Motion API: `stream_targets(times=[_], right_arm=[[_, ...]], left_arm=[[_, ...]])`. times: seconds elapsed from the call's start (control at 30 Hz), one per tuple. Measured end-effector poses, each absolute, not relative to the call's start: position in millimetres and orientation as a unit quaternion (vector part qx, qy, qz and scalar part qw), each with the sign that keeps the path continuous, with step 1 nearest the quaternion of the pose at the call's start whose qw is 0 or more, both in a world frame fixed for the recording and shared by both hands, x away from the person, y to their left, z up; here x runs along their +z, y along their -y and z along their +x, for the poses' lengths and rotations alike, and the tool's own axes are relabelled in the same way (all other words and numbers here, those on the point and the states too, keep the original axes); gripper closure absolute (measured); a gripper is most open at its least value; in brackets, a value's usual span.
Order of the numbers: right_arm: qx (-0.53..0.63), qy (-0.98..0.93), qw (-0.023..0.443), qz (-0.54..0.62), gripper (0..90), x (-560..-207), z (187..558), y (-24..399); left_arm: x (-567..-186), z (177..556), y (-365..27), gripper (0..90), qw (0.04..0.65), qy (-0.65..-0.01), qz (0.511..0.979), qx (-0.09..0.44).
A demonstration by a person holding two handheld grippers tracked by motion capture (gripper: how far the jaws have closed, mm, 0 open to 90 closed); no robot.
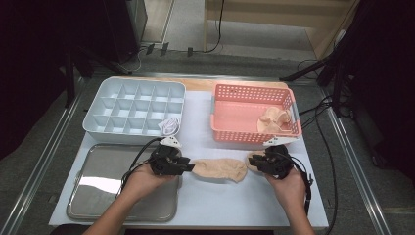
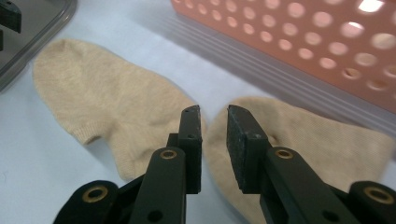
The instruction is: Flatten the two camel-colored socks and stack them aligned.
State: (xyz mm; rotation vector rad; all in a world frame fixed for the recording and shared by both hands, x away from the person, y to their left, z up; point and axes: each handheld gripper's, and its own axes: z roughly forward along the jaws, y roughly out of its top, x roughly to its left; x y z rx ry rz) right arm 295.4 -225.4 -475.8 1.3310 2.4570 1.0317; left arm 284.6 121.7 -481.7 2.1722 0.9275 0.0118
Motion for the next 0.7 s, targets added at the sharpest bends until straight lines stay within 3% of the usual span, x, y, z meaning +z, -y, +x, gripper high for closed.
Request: stream_targets(times=[0.37,0.7], right_arm=[[0.343,-0.809,0.093,0.469,76.3,-471,287,245],[0.327,-0.822,0.083,0.459,70.1,-484,291,224]], left_arm=[[-481,292,-111,61.7,0.389,-0.351,0.852,0.005],[-483,295,-109,60.1,0.388,-0.350,0.853,0.004]])
